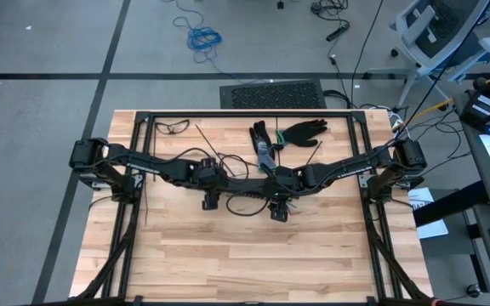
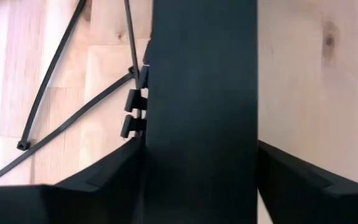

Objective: Ziptie cables
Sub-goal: Close the black cable duct

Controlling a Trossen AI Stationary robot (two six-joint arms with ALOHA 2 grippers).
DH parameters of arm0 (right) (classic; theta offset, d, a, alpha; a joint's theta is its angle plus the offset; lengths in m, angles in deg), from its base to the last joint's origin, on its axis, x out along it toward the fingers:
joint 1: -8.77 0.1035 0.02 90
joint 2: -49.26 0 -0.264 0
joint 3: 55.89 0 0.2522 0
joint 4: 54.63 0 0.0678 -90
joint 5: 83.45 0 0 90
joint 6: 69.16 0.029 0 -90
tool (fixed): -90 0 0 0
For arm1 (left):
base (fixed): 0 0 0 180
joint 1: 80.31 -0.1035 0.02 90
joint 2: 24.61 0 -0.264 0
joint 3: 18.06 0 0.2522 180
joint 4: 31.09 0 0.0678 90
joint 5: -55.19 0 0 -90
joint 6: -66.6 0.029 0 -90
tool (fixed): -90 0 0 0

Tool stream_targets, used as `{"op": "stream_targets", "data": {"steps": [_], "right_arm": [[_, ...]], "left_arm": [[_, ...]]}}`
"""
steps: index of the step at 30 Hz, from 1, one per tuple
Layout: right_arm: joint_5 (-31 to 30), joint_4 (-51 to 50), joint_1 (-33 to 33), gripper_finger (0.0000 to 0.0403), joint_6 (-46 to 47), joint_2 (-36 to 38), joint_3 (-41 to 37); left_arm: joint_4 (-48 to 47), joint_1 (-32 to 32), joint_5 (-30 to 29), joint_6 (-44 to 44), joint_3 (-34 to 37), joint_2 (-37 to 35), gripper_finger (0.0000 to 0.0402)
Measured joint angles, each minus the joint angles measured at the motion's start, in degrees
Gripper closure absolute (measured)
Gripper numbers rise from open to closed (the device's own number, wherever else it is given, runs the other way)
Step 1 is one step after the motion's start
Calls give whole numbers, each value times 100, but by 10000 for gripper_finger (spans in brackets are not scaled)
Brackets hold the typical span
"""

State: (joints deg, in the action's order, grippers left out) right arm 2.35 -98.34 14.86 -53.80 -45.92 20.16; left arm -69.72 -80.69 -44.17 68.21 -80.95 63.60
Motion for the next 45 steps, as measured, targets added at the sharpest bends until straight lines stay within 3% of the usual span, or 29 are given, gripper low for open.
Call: {"op": "stream_targets", "data": {"steps": [5,9,16,26,33,40,45], "right_arm": [[0,0,2,145,0,2,-1],[0,0,2,145,0,0,-1],[0,0,2,145,0,0,-1],[-37,-6,2,145,2,116,-7],[-24,-220,12,145,39,180,-7],[-328,-839,20,145,-22,1107,-7],[-1430,-1527,20,145,52,2024,-7]], "left_arm": [[-2,0,18,24,-2,-2,65],[-34,9,6,23,-4,-2,42],[-145,183,-113,25,-7,-2,38],[-154,466,-1600,26,-250,-465,38],[-394,466,-1654,20,-812,-927,38],[-561,452,-1470,-116,-1666,-1538,38],[-761,437,-1790,609,-1828,-1872,38]]}}
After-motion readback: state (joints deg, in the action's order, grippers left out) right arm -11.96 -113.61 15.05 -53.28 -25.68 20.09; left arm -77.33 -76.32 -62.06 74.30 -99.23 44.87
